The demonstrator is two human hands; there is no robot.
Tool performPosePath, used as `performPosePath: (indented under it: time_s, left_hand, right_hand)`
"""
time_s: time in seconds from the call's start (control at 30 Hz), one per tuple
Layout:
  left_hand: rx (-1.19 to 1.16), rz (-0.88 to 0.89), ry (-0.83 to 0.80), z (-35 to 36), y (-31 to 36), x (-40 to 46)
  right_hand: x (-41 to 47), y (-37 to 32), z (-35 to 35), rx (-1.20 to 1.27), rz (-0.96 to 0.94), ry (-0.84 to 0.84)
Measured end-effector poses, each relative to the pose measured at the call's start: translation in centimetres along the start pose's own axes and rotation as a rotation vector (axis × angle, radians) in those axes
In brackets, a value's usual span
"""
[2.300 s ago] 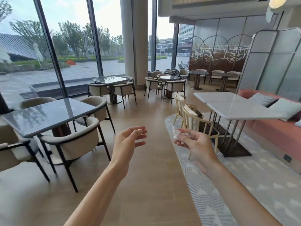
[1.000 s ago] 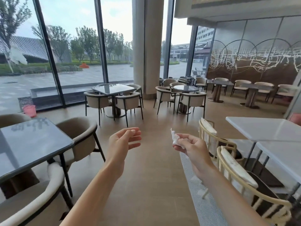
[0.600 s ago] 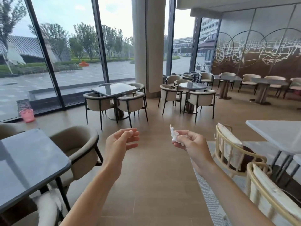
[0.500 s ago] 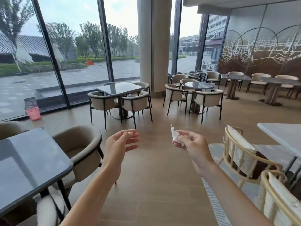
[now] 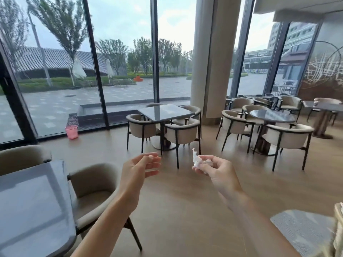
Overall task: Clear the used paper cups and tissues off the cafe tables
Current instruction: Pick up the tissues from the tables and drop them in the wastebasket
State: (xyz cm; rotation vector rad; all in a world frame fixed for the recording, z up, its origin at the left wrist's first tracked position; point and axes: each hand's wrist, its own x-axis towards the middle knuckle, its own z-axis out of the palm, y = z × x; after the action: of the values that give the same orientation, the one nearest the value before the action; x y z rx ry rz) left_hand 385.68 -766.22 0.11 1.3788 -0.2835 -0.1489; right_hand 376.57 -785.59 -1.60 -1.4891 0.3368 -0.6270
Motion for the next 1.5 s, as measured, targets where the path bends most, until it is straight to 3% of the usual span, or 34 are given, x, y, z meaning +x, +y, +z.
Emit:
performPosePath:
  time_s: [0.17, 0.4, 0.6, 0.83, 1.17, 1.5]
  left_hand:
    - [-0.017, -0.027, 0.045, 0.5, -3.3, 10.1]
    - [-0.059, -0.034, 0.066, -0.1, -7.3, 28.6]
    - [-0.070, -0.061, 0.050, -0.7, -8.3, 45.3]
    - [-0.069, -0.066, 0.076, -3.0, -9.8, 58.9]
    - [-0.079, -0.076, 0.295, -8.9, -16.0, 79.8]
    - [-0.090, -0.037, 0.597, -17.0, -16.9, 102.2]
  right_hand:
    - [10.0, 3.2, 2.5, -0.005, 0.019, -0.056]
    - [26.3, 9.6, 7.8, -0.056, 0.053, 0.004]
    - [41.4, 10.8, 13.9, -0.056, 0.049, 0.044]
    - [54.3, 13.4, 20.9, -0.067, 0.078, 0.007]
    - [76.0, 21.6, 32.7, -0.118, 0.115, -0.226]
    - [100.1, 26.5, 51.4, -0.141, 0.127, -0.488]
